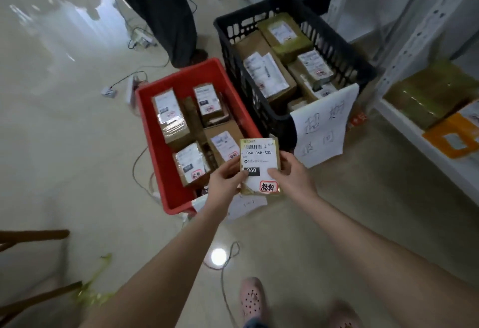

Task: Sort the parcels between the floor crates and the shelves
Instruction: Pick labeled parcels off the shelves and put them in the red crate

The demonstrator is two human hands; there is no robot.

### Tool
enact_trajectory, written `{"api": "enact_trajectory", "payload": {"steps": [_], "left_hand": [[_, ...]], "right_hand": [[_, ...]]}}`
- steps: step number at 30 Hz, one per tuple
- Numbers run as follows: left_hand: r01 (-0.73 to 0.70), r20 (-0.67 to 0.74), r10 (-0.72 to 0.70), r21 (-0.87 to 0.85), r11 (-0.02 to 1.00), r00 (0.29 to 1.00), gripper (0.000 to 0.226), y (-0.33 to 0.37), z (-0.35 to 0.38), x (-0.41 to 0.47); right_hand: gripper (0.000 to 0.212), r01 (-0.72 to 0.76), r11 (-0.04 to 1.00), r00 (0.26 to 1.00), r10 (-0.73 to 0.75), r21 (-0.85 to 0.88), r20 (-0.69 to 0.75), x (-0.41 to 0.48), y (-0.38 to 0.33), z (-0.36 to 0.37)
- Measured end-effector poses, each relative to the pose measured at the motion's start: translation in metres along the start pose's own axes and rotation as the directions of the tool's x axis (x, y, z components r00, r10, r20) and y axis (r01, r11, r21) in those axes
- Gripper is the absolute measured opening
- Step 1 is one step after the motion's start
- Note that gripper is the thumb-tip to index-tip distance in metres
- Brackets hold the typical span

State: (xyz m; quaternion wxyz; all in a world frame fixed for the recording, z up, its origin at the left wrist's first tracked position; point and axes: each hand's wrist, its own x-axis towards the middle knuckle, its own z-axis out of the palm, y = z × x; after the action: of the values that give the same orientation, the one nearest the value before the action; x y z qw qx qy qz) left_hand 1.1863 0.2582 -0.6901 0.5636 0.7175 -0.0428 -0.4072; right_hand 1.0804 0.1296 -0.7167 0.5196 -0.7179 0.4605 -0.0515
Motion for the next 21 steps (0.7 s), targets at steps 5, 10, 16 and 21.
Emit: {"api": "enact_trajectory", "payload": {"steps": [5,10,16,21], "left_hand": [[0.023,-0.071,-0.021,0.024,0.999,0.997,0.045,0.016,-0.062,0.046],[0.091,-0.098,-0.091,-0.005,0.996,0.991,0.047,0.014,-0.075,0.094],[0.200,-0.142,-0.203,-0.034,0.979,0.969,0.045,0.018,-0.073,0.161],[0.205,-0.167,-0.207,-0.031,0.978,0.964,0.044,0.014,-0.071,0.203]], "right_hand": [[0.053,0.034,0.992,0.997,-0.025,-0.122,0.073,0.043,-0.046,0.062],[0.053,0.052,0.974,0.995,-0.030,-0.220,0.099,0.097,-0.060,0.093],[0.057,0.055,0.944,0.980,0.011,-0.324,0.198,0.167,-0.065,0.125],[0.064,0.074,0.904,0.970,0.032,-0.422,0.239,0.204,-0.064,0.144]]}}
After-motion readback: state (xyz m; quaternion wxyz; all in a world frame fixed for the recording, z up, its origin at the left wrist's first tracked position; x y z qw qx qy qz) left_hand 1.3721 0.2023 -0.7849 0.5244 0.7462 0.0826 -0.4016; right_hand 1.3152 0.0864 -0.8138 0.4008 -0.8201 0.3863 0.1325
